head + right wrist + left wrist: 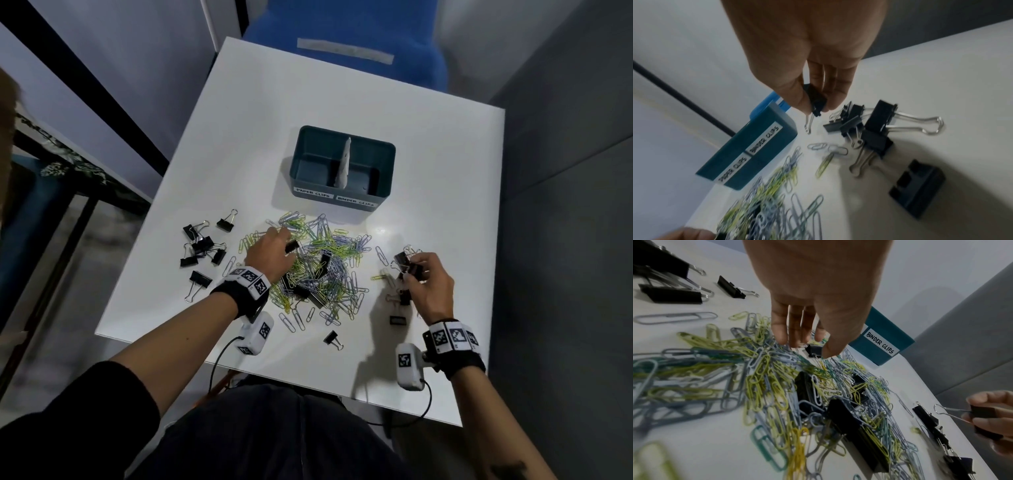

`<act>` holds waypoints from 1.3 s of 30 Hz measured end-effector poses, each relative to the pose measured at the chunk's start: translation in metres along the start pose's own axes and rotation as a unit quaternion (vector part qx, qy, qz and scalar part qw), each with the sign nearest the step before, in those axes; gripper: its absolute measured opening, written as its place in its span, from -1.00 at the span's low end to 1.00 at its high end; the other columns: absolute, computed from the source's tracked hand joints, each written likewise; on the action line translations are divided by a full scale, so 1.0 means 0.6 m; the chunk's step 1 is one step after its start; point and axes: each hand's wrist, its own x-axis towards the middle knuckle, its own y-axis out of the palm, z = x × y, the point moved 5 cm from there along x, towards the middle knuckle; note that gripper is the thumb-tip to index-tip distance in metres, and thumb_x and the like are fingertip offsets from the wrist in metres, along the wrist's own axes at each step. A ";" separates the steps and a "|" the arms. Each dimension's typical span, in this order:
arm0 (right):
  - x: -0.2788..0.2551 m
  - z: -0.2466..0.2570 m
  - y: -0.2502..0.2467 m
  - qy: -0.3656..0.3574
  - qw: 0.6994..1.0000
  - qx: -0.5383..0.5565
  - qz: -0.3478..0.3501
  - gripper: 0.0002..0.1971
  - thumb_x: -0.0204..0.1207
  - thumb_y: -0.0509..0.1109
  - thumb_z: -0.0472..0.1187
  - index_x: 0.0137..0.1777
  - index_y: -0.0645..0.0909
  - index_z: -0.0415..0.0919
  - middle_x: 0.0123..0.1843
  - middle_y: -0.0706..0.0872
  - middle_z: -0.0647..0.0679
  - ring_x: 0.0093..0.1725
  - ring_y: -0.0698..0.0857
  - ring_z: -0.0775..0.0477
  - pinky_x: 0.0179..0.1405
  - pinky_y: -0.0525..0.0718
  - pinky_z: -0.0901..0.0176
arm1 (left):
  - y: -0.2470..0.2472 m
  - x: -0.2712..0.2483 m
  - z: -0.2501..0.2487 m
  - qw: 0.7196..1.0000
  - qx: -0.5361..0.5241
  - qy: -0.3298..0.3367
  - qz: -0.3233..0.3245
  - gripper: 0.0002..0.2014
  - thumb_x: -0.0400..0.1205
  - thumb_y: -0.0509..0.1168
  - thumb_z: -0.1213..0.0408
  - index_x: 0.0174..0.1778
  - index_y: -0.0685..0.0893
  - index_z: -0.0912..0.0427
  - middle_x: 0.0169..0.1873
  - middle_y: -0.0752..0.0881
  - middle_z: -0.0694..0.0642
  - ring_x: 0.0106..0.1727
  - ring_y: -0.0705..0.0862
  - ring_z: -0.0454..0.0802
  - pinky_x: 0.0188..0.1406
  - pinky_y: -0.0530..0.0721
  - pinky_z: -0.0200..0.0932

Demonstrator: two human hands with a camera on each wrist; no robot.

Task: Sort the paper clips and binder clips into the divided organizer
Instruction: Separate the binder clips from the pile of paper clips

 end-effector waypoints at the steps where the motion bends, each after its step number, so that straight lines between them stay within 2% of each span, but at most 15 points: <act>1: 0.002 -0.004 -0.002 0.013 1.000 0.001 0.012 -0.68 0.35 0.44 -0.42 0.03 0.58 -0.07 -0.19 0.71 0.11 -0.19 0.69 0.01 -0.12 0.71 0.06 | 0.006 -0.001 -0.004 1.000 0.011 0.002 0.008 -0.54 0.59 0.34 0.07 0.37 0.48 0.12 0.23 0.56 0.21 0.12 0.63 0.20 -0.05 0.70 0.08; 3: 0.004 -0.011 0.001 0.039 0.998 0.002 0.039 -0.65 0.32 0.46 -0.40 0.03 0.59 -0.01 -0.17 0.73 0.07 -0.15 0.71 -0.01 -0.09 0.72 0.06 | 0.015 -0.002 -0.011 1.000 0.024 0.005 0.010 -0.51 0.60 0.33 0.06 0.41 0.44 0.15 0.25 0.51 0.24 0.18 0.59 0.23 -0.04 0.68 0.10; 6: 0.001 -0.021 0.016 0.083 0.994 0.001 0.067 -0.65 0.30 0.50 -0.35 0.02 0.63 0.04 -0.14 0.75 -0.01 -0.16 0.72 -0.08 -0.08 0.72 0.05 | 0.016 -0.003 -0.022 1.000 0.022 0.006 -0.006 -0.58 0.60 0.35 0.14 0.33 0.48 0.21 0.22 0.53 0.24 0.16 0.58 0.23 -0.06 0.66 0.11; 8: -0.008 -0.022 0.032 0.092 0.991 -0.021 0.092 -0.66 0.31 0.50 -0.39 0.05 0.67 -0.05 -0.17 0.72 0.00 -0.19 0.70 -0.07 -0.09 0.70 0.09 | 0.013 -0.003 -0.027 1.000 0.016 0.004 -0.007 -0.61 0.58 0.36 0.17 0.27 0.51 0.24 0.19 0.56 0.22 0.14 0.59 0.21 -0.06 0.64 0.10; 10: -0.017 -0.020 0.048 0.086 0.990 -0.058 0.091 -0.67 0.34 0.50 -0.38 0.11 0.68 -0.14 -0.11 0.73 -0.07 -0.16 0.70 -0.12 -0.05 0.69 0.10 | 0.011 -0.003 -0.029 1.000 0.009 0.000 -0.003 -0.64 0.56 0.38 0.21 0.21 0.53 0.26 0.15 0.57 0.21 0.10 0.59 0.21 -0.07 0.62 0.08; 12: -0.025 -0.017 0.066 0.064 0.991 -0.089 0.072 -0.70 0.44 0.48 -0.31 0.19 0.68 -0.23 0.06 0.71 -0.20 -0.02 0.69 -0.17 0.10 0.65 0.08 | 0.009 -0.004 -0.028 1.000 -0.005 -0.004 -0.004 -0.72 0.55 0.39 0.23 0.10 0.54 0.24 0.06 0.58 0.19 0.00 0.60 0.18 -0.12 0.64 0.05; 14: -0.035 -0.014 0.089 0.046 0.989 -0.118 0.076 -0.72 0.50 0.43 -0.29 0.21 0.68 -0.28 0.13 0.67 -0.27 0.10 0.66 -0.23 0.19 0.59 0.07 | 0.009 -0.005 -0.026 1.000 -0.022 0.001 -0.010 -0.85 0.54 0.39 0.29 -0.10 0.54 0.20 -0.06 0.58 0.15 -0.15 0.60 0.13 -0.23 0.63 0.00; 17: -0.054 0.006 0.124 0.004 0.985 -0.123 0.121 -0.83 0.50 0.39 -0.32 0.07 0.71 -0.22 0.03 0.70 -0.19 0.02 0.66 -0.17 0.02 0.54 0.16 | 0.012 -0.006 -0.019 0.999 -0.043 0.014 -0.005 -0.87 0.53 0.40 0.34 -0.25 0.55 0.18 -0.16 0.59 0.11 -0.23 0.60 0.10 -0.33 0.55 -0.11; 21: -0.068 0.024 0.145 -0.022 0.983 -0.058 0.170 -0.74 0.45 0.45 -0.39 0.12 0.71 -0.14 0.05 0.75 -0.07 0.01 0.70 -0.03 0.12 0.67 0.14 | 0.009 -0.007 -0.010 0.996 -0.083 0.012 -0.013 -0.85 0.51 0.43 0.38 -0.11 0.59 0.17 -0.21 0.65 0.09 -0.25 0.65 0.07 -0.24 0.71 -0.01; 25: -0.058 0.011 0.106 -0.002 0.997 0.000 0.079 -0.68 0.43 0.47 -0.41 0.16 0.68 -0.15 0.13 0.72 -0.09 0.11 0.69 -0.06 0.14 0.72 0.05 | 0.004 -0.009 -0.004 0.998 -0.063 0.021 -0.023 -0.76 0.52 0.41 0.36 0.09 0.61 0.17 -0.05 0.69 0.13 -0.20 0.66 0.05 -0.18 0.75 0.01; 27: -0.048 -0.008 0.067 0.010 1.000 0.012 0.015 -0.66 0.38 0.39 -0.40 0.13 0.67 -0.10 0.10 0.73 -0.09 0.07 0.71 -0.10 0.11 0.73 -0.10 | 0.007 -0.010 -0.001 0.998 -0.054 0.020 -0.003 -0.70 0.52 0.41 0.24 0.16 0.61 0.12 0.06 0.65 0.11 -0.12 0.66 0.05 -0.15 0.77 0.03; 30: -0.032 -0.035 0.013 0.041 0.998 0.015 -0.048 -0.64 0.27 0.35 -0.27 0.07 0.65 0.00 0.00 0.74 -0.06 -0.02 0.71 -0.12 0.04 0.72 -0.14 | 0.017 -0.012 -0.004 0.999 -0.012 0.042 0.023 -0.55 0.50 0.44 0.22 0.32 0.55 0.08 0.17 0.55 0.13 0.05 0.61 0.09 -0.07 0.75 0.06; 34: -0.008 -0.061 -0.025 0.091 0.993 -0.003 -0.078 -0.63 0.31 0.44 -0.37 0.05 0.62 0.05 -0.05 0.71 -0.14 -0.07 0.70 -0.18 0.05 0.71 -0.10 | 0.016 -0.008 -0.015 0.999 -0.020 0.035 0.035 -0.64 0.53 0.38 0.39 0.24 0.54 0.19 0.14 0.51 0.15 -0.04 0.62 0.14 -0.11 0.66 -0.01; 36: 0.000 -0.070 -0.025 0.108 0.992 -0.008 -0.069 -0.62 0.32 0.48 -0.39 0.07 0.61 0.01 -0.03 0.72 -0.15 -0.05 0.71 -0.20 0.07 0.70 -0.04 | 0.015 -0.007 -0.022 0.998 -0.023 0.040 0.037 -0.71 0.52 0.37 0.40 0.13 0.52 0.20 0.09 0.51 0.14 -0.12 0.61 0.14 -0.17 0.64 0.00; 39: 0.005 -0.074 -0.018 0.099 0.993 -0.016 -0.055 -0.64 0.31 0.52 -0.39 0.06 0.62 -0.04 -0.06 0.73 -0.10 -0.05 0.72 -0.16 0.06 0.71 -0.10 | 0.011 -0.013 -0.029 0.997 -0.022 0.063 0.029 -0.74 0.51 0.37 0.41 0.02 0.46 0.18 -0.02 0.54 0.13 -0.18 0.61 0.13 -0.24 0.63 0.01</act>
